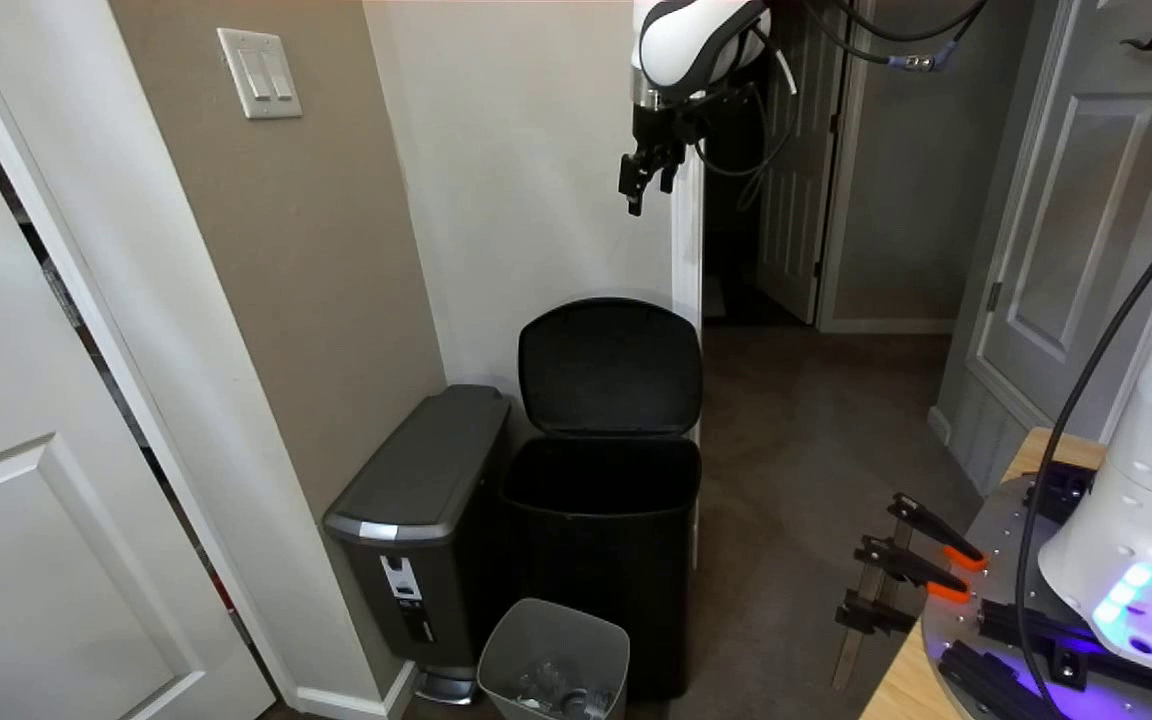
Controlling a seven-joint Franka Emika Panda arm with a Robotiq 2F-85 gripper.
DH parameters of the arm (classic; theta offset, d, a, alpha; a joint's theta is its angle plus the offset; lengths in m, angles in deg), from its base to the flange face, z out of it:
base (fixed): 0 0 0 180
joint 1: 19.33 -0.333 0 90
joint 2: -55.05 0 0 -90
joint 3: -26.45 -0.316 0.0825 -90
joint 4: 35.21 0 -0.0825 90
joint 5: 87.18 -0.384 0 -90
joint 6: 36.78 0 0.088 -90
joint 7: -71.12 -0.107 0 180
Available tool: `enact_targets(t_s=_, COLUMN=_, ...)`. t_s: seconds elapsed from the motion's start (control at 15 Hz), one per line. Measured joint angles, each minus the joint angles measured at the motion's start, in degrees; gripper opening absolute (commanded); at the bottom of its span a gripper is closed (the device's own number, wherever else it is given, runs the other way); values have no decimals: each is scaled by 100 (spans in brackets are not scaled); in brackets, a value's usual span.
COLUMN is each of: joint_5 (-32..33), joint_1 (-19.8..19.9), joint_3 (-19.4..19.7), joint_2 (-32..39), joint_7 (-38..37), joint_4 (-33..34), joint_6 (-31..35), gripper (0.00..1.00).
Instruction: Close the dust bin
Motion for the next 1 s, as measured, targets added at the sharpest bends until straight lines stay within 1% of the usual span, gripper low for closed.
enact_targets(t_s=0.4, joint_5=0, joint_1=-1, joint_3=0, joint_2=0, joint_7=3, joint_4=1, joint_6=-5, gripper=100)
enact_targets(t_s=0.67, joint_5=10, joint_1=-2, joint_3=32, joint_2=38, joint_7=-32, joint_4=108, joint_6=116, gripper=100)
enact_targets(t_s=1.0, joint_5=12, joint_1=-4, joint_3=99, joint_2=581, joint_7=-41, joint_4=622, joint_6=206, gripper=100)
